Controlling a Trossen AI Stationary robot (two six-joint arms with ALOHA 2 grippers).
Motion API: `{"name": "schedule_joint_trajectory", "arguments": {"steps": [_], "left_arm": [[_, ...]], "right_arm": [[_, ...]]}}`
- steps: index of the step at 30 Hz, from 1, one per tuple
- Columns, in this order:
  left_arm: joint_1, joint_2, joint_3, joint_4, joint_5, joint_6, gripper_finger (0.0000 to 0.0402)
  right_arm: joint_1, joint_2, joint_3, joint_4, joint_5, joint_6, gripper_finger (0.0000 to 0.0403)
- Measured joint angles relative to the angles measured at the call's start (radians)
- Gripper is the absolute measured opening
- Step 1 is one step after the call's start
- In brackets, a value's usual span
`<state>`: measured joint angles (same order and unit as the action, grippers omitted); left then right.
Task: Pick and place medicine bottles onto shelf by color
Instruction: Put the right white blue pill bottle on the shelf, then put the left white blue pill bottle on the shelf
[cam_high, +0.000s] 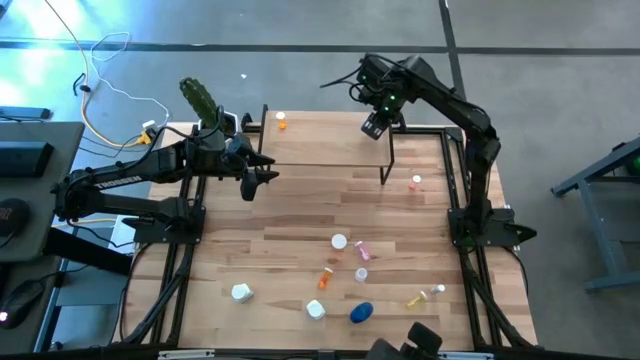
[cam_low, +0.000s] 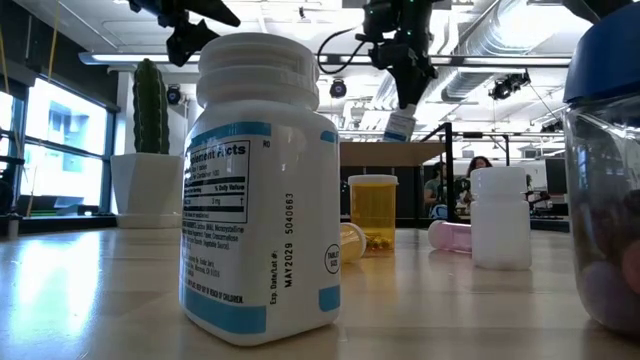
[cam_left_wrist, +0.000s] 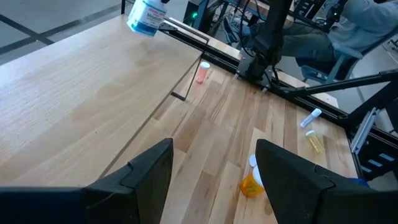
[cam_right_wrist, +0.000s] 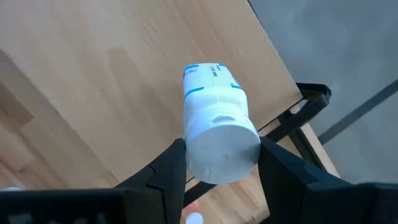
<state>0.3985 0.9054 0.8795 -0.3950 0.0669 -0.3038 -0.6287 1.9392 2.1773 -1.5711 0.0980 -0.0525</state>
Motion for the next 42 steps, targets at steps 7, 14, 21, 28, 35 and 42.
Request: {"name": "schedule_joint_trajectory", "arguments": {"steps": [7,14,21,28,35,42], "left_arm": [[0.0,0.0,0.0,0.0,0.0,0.0,0.022],[0.0,0.0,0.0,0.0,0.001,0.0,0.022],[0.0,0.0,0.0,0.0,0.001,0.0,0.022],[0.0,0.0,0.0,0.0,0.0,0.0,0.022],[0.0,0.0,0.0,-0.018,0.014,-0.001,0.022],[-0.027,0.0,0.0,-0.079,0.012,-0.034,0.022]], "right_arm": [[0.014,0.013,0.0,0.0,-0.003,0.01,0.0151],[0.031,0.032,0.001,0.002,0.004,0.009,0.0151],[0.023,0.033,0.001,0.002,0.003,-0.001,0.0158],[0.021,0.037,0.0,-0.002,0.004,-0.009,0.0209],[0.007,0.037,0.0,-0.001,0.004,-0.015,0.0232],[0.007,0.037,0.034,-0.001,0.004,-0.027,0.0233]]}}
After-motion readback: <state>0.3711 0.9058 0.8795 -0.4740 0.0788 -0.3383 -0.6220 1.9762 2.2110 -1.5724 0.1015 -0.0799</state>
